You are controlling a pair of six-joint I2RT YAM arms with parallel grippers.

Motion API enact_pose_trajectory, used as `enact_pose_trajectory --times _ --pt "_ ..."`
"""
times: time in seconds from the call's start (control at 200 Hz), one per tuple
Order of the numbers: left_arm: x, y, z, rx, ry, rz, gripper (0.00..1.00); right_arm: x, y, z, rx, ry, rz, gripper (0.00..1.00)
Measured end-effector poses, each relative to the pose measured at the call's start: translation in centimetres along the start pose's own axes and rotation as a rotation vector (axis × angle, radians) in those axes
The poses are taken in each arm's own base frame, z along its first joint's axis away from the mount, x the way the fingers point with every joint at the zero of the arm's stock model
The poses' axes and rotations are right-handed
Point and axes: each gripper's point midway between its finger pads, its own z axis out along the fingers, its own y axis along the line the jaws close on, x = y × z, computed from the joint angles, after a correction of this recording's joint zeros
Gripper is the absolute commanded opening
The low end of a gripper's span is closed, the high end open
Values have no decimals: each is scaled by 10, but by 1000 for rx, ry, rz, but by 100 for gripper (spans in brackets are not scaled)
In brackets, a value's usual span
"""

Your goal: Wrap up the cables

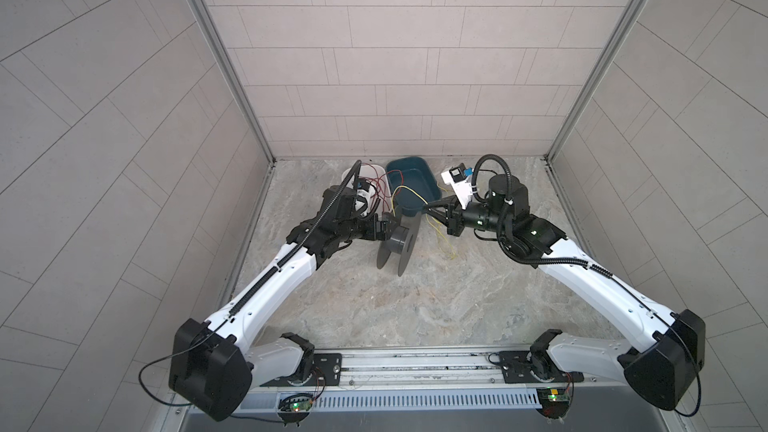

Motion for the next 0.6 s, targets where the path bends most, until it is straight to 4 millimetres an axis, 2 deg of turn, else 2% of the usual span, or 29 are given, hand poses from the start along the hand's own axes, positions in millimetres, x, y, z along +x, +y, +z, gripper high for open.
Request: enact_pose_trajectory --times 0.13,0.275,0.46,0.6 --pt "-4 -2 0 9 -23 10 91 3 3 2 -21 3 26 0" --pt "0 2 3 2 -22 8 87 7 4 3 -29 13 55 0" --pt "-1 5 4 -9 -31 9 86 19 1 5 -27 41 111 0" --pt "-2 6 5 -18 -37 10 85 20 3 5 -41 48 153 0"
